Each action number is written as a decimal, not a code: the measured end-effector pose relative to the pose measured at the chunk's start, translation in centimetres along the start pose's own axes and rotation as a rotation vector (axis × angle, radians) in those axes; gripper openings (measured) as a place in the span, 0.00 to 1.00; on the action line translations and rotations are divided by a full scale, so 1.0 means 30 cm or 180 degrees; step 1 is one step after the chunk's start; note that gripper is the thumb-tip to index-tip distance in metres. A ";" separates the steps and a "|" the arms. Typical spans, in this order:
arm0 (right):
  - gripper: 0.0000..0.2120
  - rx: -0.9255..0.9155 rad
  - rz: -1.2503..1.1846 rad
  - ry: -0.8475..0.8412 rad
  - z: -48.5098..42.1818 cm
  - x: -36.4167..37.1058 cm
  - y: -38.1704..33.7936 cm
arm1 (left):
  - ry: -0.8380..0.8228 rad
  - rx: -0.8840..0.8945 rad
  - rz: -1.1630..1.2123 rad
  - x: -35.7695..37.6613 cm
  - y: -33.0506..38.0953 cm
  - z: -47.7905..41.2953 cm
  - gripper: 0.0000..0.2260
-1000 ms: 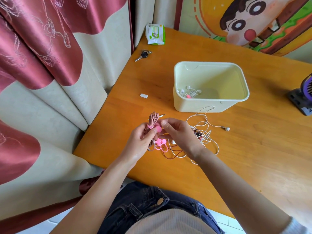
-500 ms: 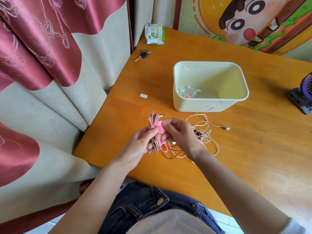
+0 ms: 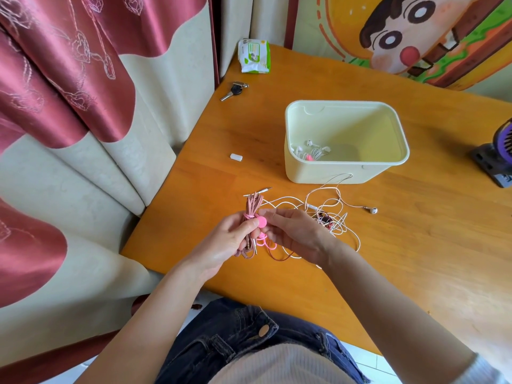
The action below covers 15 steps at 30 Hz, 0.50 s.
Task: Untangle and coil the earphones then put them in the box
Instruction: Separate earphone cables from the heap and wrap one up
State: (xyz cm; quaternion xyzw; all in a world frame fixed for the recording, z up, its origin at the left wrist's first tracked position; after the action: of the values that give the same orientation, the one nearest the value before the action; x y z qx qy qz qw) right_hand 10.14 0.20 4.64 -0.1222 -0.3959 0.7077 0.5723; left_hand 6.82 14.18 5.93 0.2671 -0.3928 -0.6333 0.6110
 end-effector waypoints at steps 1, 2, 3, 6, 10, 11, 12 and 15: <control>0.06 0.0143 -0.0202 -0.0094 0.000 -0.002 0.002 | -0.0031 0.0019 0.0009 0.000 0.002 0.001 0.07; 0.06 0.0297 -0.0412 -0.0169 -0.002 -0.004 0.003 | -0.0061 0.0044 0.0023 0.000 0.003 0.002 0.07; 0.06 0.0436 -0.0603 -0.0237 0.000 -0.004 0.002 | -0.0095 0.0066 0.0039 -0.002 0.004 0.003 0.07; 0.07 0.0394 -0.0644 -0.0187 -0.007 -0.011 0.004 | -0.0176 0.0084 0.0165 -0.010 0.003 0.003 0.08; 0.10 -0.0338 0.0668 0.0477 -0.018 -0.003 -0.001 | 0.0103 0.0076 0.0486 -0.012 -0.012 -0.004 0.08; 0.09 -0.0556 0.0932 0.0646 -0.015 0.004 -0.004 | 0.0227 0.0085 0.0527 -0.010 -0.014 -0.007 0.08; 0.09 -0.0737 0.1053 0.0761 -0.010 0.013 -0.006 | 0.0332 0.0122 0.0522 -0.007 -0.016 -0.012 0.08; 0.06 -0.1070 0.1033 0.0850 0.013 0.036 -0.013 | 0.0560 0.0351 0.0227 0.001 -0.008 -0.022 0.08</control>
State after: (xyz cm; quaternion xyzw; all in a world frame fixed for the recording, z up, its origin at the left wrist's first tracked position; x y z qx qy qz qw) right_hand 9.82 1.03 5.49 -0.3696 -0.4040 0.6921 0.4703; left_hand 7.23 14.04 5.38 0.3408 -0.3811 -0.5626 0.6497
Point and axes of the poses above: each hand's wrist, its own z-axis away from the middle knuckle, its own x-axis out of the palm, y = z × x, the point moved 2 cm from there along -z, towards the middle knuckle, and after that the axes turned 8 degrees about z, right-handed, at the moved point
